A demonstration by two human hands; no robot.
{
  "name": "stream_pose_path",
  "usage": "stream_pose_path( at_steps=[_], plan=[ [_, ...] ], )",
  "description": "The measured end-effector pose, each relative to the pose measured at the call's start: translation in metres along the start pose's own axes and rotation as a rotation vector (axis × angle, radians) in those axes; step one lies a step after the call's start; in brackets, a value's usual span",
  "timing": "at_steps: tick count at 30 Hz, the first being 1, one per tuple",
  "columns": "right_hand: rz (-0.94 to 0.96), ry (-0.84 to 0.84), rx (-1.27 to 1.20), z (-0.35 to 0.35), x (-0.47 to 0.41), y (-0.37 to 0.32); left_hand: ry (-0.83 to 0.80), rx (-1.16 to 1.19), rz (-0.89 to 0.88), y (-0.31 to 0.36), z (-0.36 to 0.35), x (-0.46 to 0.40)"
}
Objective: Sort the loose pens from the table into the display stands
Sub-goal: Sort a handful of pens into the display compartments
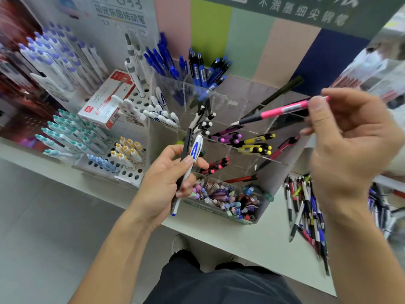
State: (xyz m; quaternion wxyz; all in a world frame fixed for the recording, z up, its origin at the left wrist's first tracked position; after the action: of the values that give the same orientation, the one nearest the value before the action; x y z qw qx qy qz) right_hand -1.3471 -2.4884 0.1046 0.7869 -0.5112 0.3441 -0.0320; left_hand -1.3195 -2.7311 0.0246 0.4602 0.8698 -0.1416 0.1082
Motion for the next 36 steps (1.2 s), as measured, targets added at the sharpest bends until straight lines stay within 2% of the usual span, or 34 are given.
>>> stream_pose_path(
  at_steps=[3,10,13,17,22,24,29,32,33,34,36],
  plan=[
    [-0.077,-0.014,-0.026,0.018,-0.007,0.008,-0.006,-0.021,0.023,-0.004,-0.007,-0.003],
    [-0.399,-0.048,-0.234,0.032,0.008,0.032,-0.016,-0.048,0.060,-0.011,-0.023,-0.007],
    [-0.358,-0.014,-0.163,0.042,0.009,0.036,0.009,-0.043,0.051,-0.011,-0.024,-0.008],
    [-0.147,0.017,0.108,0.054,0.005,0.036,0.048,-0.070,0.011,-0.014,-0.023,-0.010],
    [-0.148,-0.232,0.339,0.027,0.008,0.055,0.037,-0.118,0.021,-0.020,-0.025,-0.011],
    [-0.136,-0.275,0.395,0.016,0.013,0.060,0.028,-0.136,0.032,-0.022,-0.027,-0.011],
    [-0.073,-0.137,0.532,0.024,0.013,0.057,0.024,-0.160,0.036,-0.021,-0.031,-0.012],
    [-0.211,-0.003,0.333,0.043,0.010,0.052,0.024,-0.177,0.047,-0.022,-0.032,-0.014],
    [-0.240,-0.009,0.288,0.045,0.011,0.049,0.012,-0.164,0.056,-0.022,-0.034,-0.014],
    [-0.260,-0.073,0.258,0.042,0.014,0.044,-0.007,-0.139,0.067,-0.023,-0.036,-0.015],
    [-0.332,-0.341,0.156,0.024,0.026,0.032,-0.043,-0.101,0.095,-0.026,-0.041,-0.014]
  ],
)
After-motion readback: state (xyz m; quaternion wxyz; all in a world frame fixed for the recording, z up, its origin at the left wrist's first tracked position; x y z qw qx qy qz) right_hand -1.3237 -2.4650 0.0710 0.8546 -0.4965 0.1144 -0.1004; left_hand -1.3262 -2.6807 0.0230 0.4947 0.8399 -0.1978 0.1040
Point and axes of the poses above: each hand's wrist, its own x-axis away from the middle knuckle, its own z-axis out of the back of the hand, y = z × x, the point moved 3 cm from there along -x, towards the middle knuckle, and after that the axes turned 12 degrees about x, right-handed, at the moved point
